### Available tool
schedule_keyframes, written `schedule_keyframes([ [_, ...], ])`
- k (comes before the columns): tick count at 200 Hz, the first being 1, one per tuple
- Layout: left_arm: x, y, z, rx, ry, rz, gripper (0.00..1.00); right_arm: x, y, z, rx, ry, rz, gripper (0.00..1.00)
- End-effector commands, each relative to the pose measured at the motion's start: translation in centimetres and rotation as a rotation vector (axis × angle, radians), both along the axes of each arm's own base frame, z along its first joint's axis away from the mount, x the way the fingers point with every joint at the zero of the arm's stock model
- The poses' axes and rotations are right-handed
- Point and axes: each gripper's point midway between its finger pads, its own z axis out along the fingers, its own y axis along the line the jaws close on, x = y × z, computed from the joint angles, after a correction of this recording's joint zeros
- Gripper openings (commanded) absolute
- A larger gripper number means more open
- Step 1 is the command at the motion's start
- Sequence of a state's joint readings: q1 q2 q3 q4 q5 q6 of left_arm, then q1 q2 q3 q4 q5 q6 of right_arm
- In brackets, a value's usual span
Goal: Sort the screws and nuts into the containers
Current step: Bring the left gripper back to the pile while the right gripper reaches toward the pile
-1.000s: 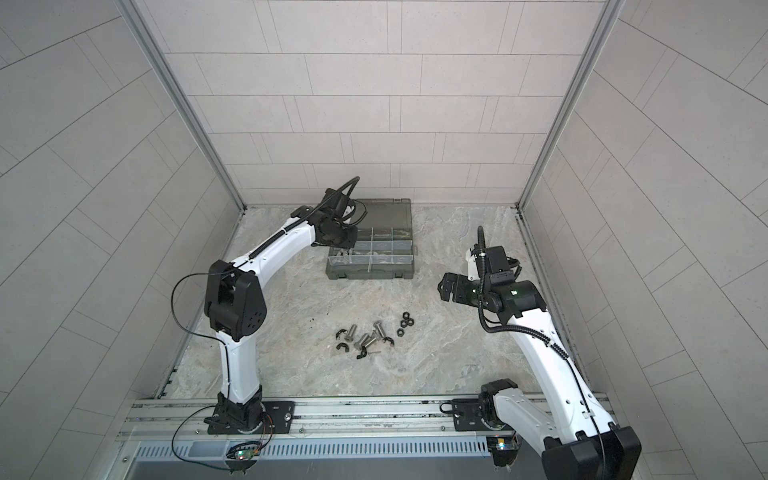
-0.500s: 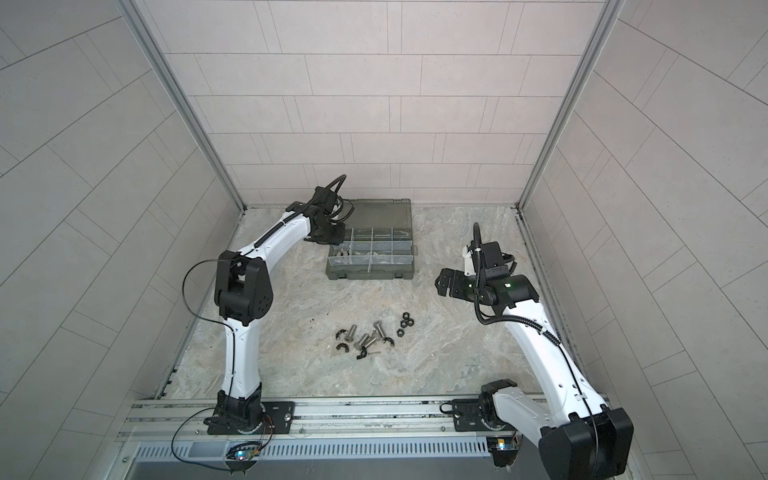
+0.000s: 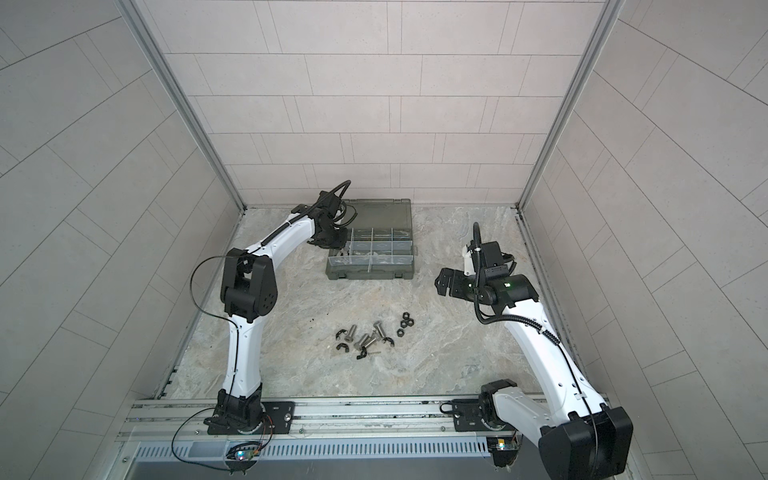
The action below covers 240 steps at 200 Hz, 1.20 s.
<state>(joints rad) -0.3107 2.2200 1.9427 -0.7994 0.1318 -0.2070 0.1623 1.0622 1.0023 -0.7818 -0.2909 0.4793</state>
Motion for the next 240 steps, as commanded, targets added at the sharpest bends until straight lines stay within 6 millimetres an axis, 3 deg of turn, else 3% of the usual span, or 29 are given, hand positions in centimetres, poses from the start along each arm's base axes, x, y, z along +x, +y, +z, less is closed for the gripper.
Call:
schedule_keyframes([
  [1,0.1,0.0,-0.3,0.007,0.008,-0.012,0.43,0.2,-0.2,0.4,-0.006,-0.004,-0.011,0.99],
  [29,0.2,0.3,0.8,0.012,-0.024,-0.005,0.49,0.2,-0.3,0.3,-0.007,-0.002,-0.013,0.99],
  [59,-0.9,0.0,5.8,-0.01,-0.13,0.005,0.5,0.2,-0.2,0.2,-0.002,-0.004,-0.014,0.99],
  [78,-3.1,-0.6,9.0,-0.041,-0.225,0.015,0.5,0.4,0.0,-0.3,0.012,-0.001,-0.018,0.99],
  [100,-7.2,-2.3,11.0,-0.085,-0.346,-0.011,0.49,0.4,0.5,-1.4,0.014,0.027,-0.012,0.97],
  [130,-14.0,-6.0,9.6,-0.152,-0.437,-0.12,0.47,0.2,1.9,-2.3,-0.045,0.031,0.026,0.87],
  [167,-20.3,-7.5,7.0,-0.23,-0.433,-0.16,0.48,-0.9,4.7,-5.1,-0.093,0.063,0.105,0.69],
  [196,-23.5,-6.6,6.9,-0.245,-0.48,-0.145,0.49,-1.2,6.1,-8.1,-0.12,0.136,0.129,0.62],
  [240,-25.9,-3.1,8.5,-0.232,-0.535,-0.1,0.52,0.1,8.9,-10.0,-0.146,0.209,0.197,0.62],
])
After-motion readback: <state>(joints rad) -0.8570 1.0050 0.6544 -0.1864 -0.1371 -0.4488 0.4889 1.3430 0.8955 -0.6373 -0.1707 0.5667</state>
